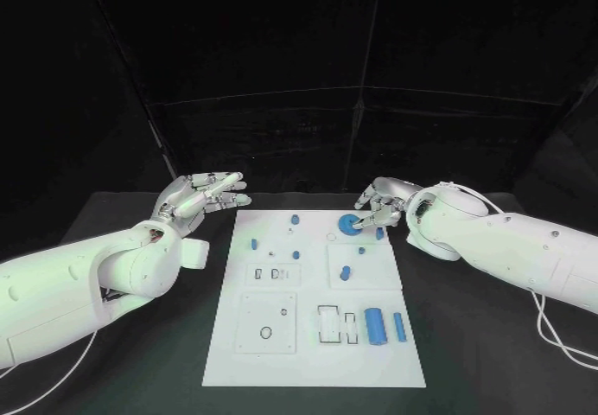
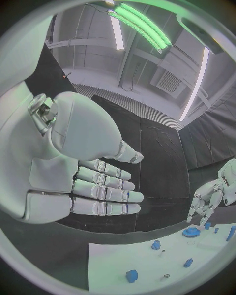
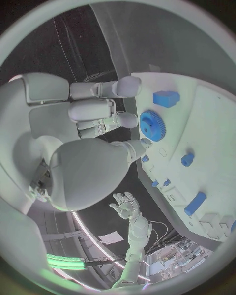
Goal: Assemble the parts on the task board
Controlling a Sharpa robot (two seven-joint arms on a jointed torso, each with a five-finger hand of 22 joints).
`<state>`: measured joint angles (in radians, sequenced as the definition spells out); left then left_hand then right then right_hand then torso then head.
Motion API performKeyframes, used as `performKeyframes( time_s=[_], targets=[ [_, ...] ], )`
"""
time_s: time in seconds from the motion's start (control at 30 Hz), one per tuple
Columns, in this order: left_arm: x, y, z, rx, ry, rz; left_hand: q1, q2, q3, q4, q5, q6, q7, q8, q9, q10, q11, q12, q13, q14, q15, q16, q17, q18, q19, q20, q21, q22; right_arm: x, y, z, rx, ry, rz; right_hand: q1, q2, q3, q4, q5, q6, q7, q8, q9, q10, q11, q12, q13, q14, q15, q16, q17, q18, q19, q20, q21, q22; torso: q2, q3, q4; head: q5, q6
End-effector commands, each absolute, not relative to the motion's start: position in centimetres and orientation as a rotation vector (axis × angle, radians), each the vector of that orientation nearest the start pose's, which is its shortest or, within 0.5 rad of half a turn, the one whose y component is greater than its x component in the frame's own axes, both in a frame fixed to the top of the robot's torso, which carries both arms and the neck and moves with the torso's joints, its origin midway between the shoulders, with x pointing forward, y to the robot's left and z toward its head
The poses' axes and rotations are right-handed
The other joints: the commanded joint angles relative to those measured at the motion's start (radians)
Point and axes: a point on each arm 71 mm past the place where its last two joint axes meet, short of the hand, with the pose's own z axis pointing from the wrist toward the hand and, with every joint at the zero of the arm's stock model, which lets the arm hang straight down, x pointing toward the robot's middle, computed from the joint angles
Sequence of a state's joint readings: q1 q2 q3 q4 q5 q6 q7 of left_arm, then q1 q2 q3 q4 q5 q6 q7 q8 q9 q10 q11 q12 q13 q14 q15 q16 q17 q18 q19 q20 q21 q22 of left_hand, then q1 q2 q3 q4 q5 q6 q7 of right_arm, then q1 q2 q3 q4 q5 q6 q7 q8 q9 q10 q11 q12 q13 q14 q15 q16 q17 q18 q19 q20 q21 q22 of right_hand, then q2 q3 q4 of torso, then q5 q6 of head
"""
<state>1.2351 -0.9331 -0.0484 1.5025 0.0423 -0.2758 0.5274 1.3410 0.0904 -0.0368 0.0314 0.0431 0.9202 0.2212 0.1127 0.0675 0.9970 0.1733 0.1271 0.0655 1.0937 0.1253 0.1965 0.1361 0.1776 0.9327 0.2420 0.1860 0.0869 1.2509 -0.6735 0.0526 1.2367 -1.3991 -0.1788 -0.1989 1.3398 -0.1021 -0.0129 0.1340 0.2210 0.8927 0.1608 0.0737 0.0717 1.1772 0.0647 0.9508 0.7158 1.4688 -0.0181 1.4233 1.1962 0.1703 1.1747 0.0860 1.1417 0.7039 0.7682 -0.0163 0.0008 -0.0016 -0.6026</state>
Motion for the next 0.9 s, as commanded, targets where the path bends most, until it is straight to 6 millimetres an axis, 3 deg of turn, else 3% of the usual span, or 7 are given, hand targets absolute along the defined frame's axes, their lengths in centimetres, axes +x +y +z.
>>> performKeyframes(
  time_s=[0.03,0.53,0.9],
  targets=[
    [49.7,26.2,-15.5,-1.076,1.233,-1.585,0.004,0.001,0.000,-0.006,0.004,0.005,0.002,-0.006,-0.001,0.004,0.001,-0.005,-0.001,-0.004,0.003,-0.004,-0.001,0.005,0.007,-0.001,-0.006,-0.001,55.7,-20.1,-15.7,-0.008,1.778,0.490,0.018,0.003,-0.003,0.010,0.007,-0.006,0.000,0.003,-0.001,0.017,0.005,0.046,0.054,0.043,0.008,0.008,0.010,-0.015,0.003,0.009,0.009,0.005,0.000,-0.0006,0.0003,0.002,-0.004],
    [49.8,26.2,-15.5,-1.080,1.238,-1.581,0.005,0.002,0.001,-0.007,0.004,0.005,0.002,-0.006,-0.001,0.005,0.000,-0.005,-0.001,-0.004,0.003,-0.005,-0.001,0.005,0.007,-0.001,-0.007,-0.002,56.1,-19.0,-16.0,-0.060,1.793,0.446,0.075,0.041,-0.004,0.007,-0.003,0.018,-0.002,0.022,0.002,0.145,0.005,0.318,0.387,0.054,0.009,0.047,0.085,-0.023,0.022,0.011,0.045,0.054,0.000,-0.0005,-0.0002,0.000,-0.010],
    [49.8,26.0,-15.6,-1.080,1.242,-1.586,0.005,0.002,0.001,-0.007,0.004,0.005,0.002,-0.006,-0.001,0.005,0.000,-0.005,-0.001,-0.004,0.003,-0.005,-0.001,0.005,0.007,-0.001,-0.007,-0.002,56.2,-18.8,-16.1,-0.068,1.798,0.431,0.088,0.065,0.010,-0.006,-0.010,0.035,-0.002,0.028,0.002,0.198,0.005,0.405,0.508,0.060,0.010,0.065,0.125,-0.026,0.032,0.012,0.061,0.075,0.000,0.0004,0.0002,0.000,-0.014]
  ],
)
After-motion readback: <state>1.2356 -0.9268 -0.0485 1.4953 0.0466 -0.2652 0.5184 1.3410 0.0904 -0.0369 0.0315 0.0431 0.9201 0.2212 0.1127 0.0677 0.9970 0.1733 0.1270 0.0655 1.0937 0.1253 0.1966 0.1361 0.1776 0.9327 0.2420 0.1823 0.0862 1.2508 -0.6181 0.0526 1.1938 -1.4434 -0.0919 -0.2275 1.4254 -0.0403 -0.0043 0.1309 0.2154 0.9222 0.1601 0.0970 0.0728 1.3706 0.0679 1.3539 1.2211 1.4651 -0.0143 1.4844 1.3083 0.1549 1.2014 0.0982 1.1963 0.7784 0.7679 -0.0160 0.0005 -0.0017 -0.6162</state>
